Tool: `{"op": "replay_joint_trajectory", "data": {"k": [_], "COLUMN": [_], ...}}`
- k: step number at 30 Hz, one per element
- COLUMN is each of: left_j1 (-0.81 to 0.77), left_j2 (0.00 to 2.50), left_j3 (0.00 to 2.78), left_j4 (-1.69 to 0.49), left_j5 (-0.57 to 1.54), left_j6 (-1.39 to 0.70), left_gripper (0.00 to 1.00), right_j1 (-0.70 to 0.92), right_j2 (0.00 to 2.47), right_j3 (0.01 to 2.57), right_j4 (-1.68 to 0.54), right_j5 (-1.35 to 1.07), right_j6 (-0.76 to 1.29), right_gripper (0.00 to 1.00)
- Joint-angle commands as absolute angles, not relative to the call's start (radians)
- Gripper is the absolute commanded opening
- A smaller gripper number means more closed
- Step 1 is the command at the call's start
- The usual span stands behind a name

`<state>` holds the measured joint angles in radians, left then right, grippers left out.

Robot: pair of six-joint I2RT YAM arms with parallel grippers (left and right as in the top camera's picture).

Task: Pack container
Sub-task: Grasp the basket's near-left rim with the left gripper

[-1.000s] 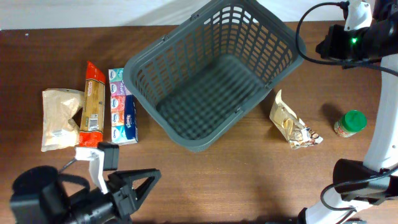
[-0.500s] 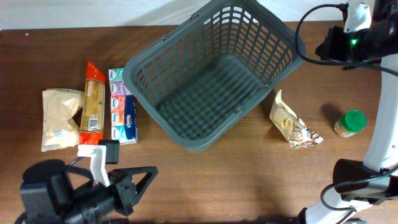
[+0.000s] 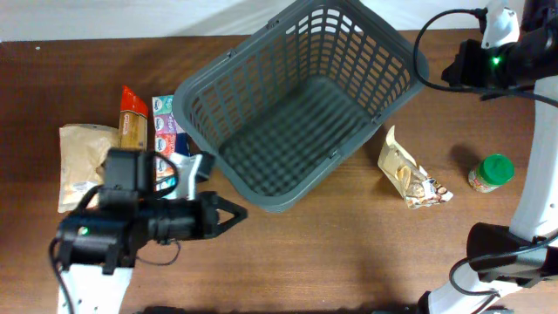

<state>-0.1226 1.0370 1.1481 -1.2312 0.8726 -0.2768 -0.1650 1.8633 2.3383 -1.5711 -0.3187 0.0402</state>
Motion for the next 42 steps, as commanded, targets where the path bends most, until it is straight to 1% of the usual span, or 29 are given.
{"op": "replay_joint_trajectory", "data": {"k": [1, 9, 21, 28, 31, 37, 42], "left_j1": [-0.197, -0.299, -0.300, -0.299, -0.290, -0.217, -0.163], "left_j2": [1.067, 1.071, 1.083, 1.120, 1.148, 1.163, 1.163], "left_j3": [1.148, 1.148, 1.148, 1.148, 1.148, 1.148, 1.149], "left_j4": [-1.201, -1.109, -1.058, -0.995, -0.980, -0.979, -0.979], "left_j5": [0.902, 0.901, 0.767, 0.761, 0.761, 0.758, 0.759], "left_j6": [-0.286, -0.356, -0.397, -0.397, -0.397, -0.395, -0.384], "left_gripper": [0.02, 0.02, 0.02, 0.02, 0.02, 0.02, 0.02], "right_j1": [-0.170, -0.170, -0.170, -0.170, -0.170, -0.170, -0.170], "right_j2": [1.845, 1.845, 1.845, 1.845, 1.845, 1.845, 1.845], "right_j3": [2.351, 2.351, 2.350, 2.350, 2.350, 2.350, 2.350], "right_j4": [-1.573, -1.558, -1.590, -1.630, -1.643, -1.655, -1.642], "right_j5": [-0.331, -0.329, -0.336, -0.336, -0.336, -0.338, -0.398], "right_j6": [0.006, 0.007, 0.007, 0.007, 0.003, -0.003, -0.079], "right_gripper": [0.04, 0.04, 0.04, 0.04, 0.04, 0.04, 0.04]}}
